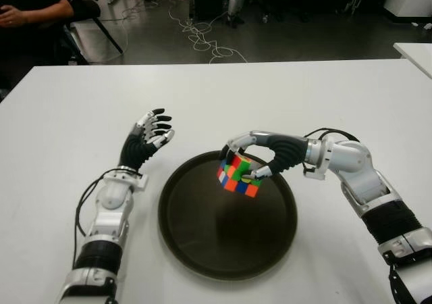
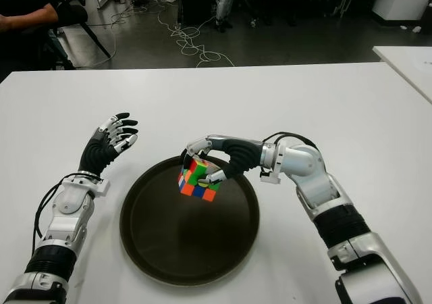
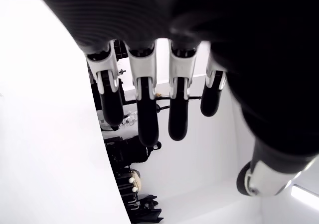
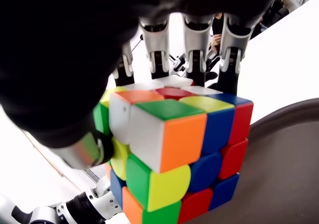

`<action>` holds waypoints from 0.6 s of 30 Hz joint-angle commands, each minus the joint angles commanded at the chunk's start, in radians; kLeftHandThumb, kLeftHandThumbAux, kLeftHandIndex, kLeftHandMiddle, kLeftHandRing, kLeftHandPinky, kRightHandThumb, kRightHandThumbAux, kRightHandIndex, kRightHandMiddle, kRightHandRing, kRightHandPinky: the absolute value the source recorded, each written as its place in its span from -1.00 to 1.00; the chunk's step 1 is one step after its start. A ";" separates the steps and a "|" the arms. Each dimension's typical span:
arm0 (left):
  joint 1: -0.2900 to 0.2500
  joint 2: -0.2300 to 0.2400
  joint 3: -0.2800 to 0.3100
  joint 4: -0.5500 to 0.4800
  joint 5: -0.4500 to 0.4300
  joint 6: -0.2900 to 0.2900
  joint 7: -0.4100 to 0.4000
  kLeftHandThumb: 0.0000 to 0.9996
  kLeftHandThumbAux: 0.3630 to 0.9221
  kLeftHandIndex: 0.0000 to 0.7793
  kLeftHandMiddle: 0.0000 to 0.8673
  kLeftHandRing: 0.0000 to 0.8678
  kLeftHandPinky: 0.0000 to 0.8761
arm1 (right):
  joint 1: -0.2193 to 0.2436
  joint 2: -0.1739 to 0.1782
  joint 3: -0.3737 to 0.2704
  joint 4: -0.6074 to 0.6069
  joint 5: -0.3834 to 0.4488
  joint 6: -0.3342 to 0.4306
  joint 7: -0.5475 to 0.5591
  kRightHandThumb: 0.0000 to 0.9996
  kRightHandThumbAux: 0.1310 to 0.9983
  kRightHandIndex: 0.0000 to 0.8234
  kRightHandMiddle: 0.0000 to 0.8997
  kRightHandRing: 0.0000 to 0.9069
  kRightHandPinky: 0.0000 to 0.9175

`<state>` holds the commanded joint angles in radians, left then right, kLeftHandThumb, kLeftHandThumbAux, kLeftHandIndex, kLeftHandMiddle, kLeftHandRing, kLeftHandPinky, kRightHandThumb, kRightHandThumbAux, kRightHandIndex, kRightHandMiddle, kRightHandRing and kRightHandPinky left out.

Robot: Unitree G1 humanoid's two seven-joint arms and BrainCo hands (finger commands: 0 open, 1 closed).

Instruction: Pick up the Rubik's Cube and put it in the plate

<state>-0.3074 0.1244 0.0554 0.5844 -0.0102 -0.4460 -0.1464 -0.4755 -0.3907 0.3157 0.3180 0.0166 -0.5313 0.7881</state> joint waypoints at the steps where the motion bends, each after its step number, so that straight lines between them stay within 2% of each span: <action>1: 0.000 0.000 0.000 0.000 0.001 -0.001 0.001 -0.83 0.01 -0.52 -0.37 -0.37 -0.37 | 0.003 0.004 -0.004 0.001 -0.001 -0.001 -0.008 0.40 0.37 0.05 0.54 0.55 0.51; 5: 0.000 0.001 0.000 0.000 0.002 -0.003 0.001 -0.81 -0.01 -0.52 -0.38 -0.37 -0.36 | 0.008 0.018 -0.017 0.010 -0.001 -0.008 -0.027 0.39 0.37 0.05 0.42 0.44 0.39; 6: 0.000 0.001 0.000 0.000 0.002 -0.004 0.001 -0.81 -0.02 -0.52 -0.38 -0.37 -0.36 | 0.010 0.023 -0.023 0.016 0.002 -0.014 -0.034 0.38 0.38 0.03 0.27 0.25 0.21; 7: 0.000 0.001 0.000 0.001 0.001 -0.007 0.000 -0.81 -0.03 -0.52 -0.38 -0.37 -0.36 | 0.010 0.034 -0.031 0.027 0.010 -0.022 -0.042 0.38 0.38 0.03 0.21 0.19 0.14; 8: 0.000 0.001 0.000 0.002 0.001 -0.009 -0.001 -0.81 -0.02 -0.52 -0.38 -0.37 -0.34 | 0.011 0.040 -0.037 0.035 0.016 -0.028 -0.046 0.37 0.39 0.01 0.06 0.01 -0.03; 10: -0.001 0.001 0.000 0.003 -0.001 -0.012 -0.003 -0.82 -0.01 -0.51 -0.37 -0.36 -0.32 | 0.008 0.053 -0.046 0.053 0.029 -0.035 -0.047 0.35 0.39 -0.01 -0.14 -0.21 -0.24; 13: 0.000 0.001 0.001 0.002 -0.005 -0.017 -0.009 -0.81 0.00 -0.50 -0.37 -0.35 -0.29 | 0.009 0.069 -0.058 0.064 0.057 -0.023 -0.035 0.34 0.40 -0.03 -0.28 -0.37 -0.40; 14: 0.000 0.001 0.001 0.000 -0.006 -0.018 -0.010 -0.80 0.00 -0.50 -0.37 -0.34 -0.29 | 0.012 0.073 -0.061 0.061 0.065 -0.015 -0.030 0.00 0.40 -0.24 -0.36 -0.45 -0.49; 15: 0.001 0.001 0.002 0.000 -0.008 -0.019 -0.013 -0.80 0.01 -0.50 -0.37 -0.34 -0.28 | 0.014 0.078 -0.064 0.060 0.079 -0.001 -0.022 -0.23 0.41 -0.39 -0.41 -0.51 -0.55; 16: 0.001 0.001 0.002 0.000 -0.010 -0.019 -0.014 -0.79 0.02 -0.50 -0.37 -0.34 -0.28 | 0.015 0.082 -0.067 0.060 0.087 0.008 -0.016 -0.41 0.41 -0.53 -0.49 -0.58 -0.66; 18: 0.000 0.002 0.004 0.003 -0.012 -0.021 -0.017 -0.79 0.04 -0.49 -0.37 -0.34 -0.29 | 0.015 0.088 -0.071 0.059 0.105 0.026 -0.001 -0.61 0.40 -0.67 -0.59 -0.68 -0.77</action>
<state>-0.3073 0.1261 0.0593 0.5872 -0.0226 -0.4672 -0.1633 -0.4600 -0.3030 0.2446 0.3773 0.1219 -0.5052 0.7872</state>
